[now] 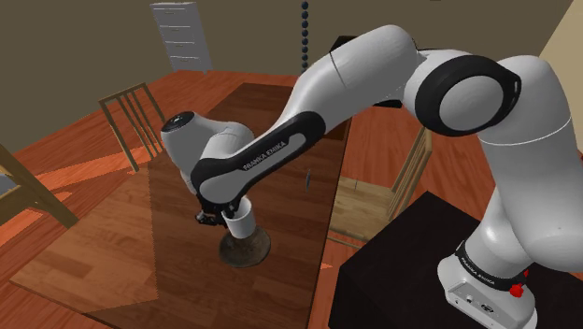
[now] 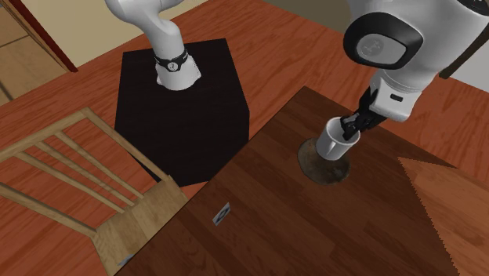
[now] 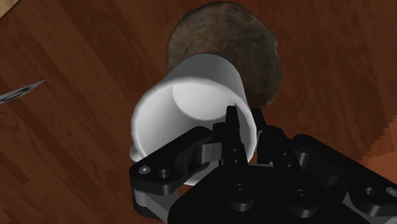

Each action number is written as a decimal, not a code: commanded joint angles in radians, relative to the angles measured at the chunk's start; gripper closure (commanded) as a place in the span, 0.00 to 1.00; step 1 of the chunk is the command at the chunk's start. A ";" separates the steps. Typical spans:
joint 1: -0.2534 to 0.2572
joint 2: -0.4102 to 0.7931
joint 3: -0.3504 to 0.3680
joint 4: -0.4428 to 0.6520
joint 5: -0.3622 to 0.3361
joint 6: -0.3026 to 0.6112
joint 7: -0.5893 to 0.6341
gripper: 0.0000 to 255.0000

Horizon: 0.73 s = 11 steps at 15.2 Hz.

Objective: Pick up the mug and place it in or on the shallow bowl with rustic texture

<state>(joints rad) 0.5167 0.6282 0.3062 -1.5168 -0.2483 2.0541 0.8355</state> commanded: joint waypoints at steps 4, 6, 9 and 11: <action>0.005 0.034 -0.007 -0.013 -0.012 0.046 0.010 1.00; 0.007 0.048 -0.011 -0.018 -0.016 0.065 0.013 1.00; 0.010 0.071 -0.016 -0.022 -0.024 0.092 0.018 1.00; 0.012 0.087 -0.020 -0.024 -0.029 0.109 0.021 1.00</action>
<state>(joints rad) 0.5282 0.7078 0.2884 -1.5384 -0.2744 2.1526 0.8551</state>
